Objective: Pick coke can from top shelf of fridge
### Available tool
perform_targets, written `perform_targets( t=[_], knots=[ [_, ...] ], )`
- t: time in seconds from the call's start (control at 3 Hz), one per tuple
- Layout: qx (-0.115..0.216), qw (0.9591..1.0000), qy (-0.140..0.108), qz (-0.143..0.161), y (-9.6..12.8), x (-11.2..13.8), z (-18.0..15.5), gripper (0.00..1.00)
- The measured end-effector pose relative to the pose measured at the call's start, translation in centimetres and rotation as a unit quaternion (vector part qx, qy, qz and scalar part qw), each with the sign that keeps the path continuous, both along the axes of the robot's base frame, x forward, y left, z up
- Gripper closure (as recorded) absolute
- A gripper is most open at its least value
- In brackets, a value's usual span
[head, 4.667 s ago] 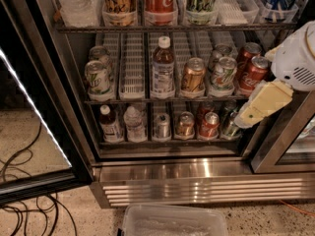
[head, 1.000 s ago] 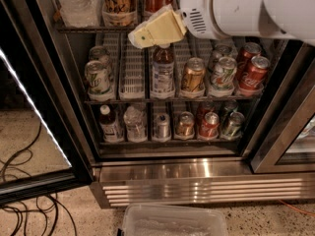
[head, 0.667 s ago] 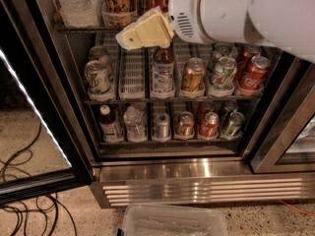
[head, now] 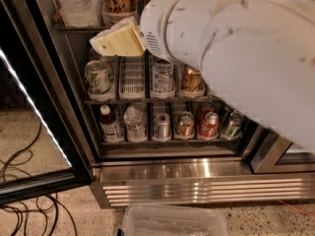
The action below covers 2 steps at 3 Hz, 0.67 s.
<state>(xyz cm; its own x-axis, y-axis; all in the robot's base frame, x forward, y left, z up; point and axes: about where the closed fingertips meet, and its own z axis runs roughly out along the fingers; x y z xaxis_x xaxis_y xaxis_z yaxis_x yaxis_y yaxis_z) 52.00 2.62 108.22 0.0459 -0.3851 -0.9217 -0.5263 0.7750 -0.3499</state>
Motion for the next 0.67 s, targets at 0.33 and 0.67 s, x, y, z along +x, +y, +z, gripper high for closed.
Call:
perform_targets(
  t=[0.33,0.67],
  knots=[
    [0.016,0.999,-0.013,-0.04,-1.37,-1.87,0.48,0.0],
    [0.016,0.999,-0.018,-0.039,-1.11,-2.11,0.97,0.0]
  ],
)
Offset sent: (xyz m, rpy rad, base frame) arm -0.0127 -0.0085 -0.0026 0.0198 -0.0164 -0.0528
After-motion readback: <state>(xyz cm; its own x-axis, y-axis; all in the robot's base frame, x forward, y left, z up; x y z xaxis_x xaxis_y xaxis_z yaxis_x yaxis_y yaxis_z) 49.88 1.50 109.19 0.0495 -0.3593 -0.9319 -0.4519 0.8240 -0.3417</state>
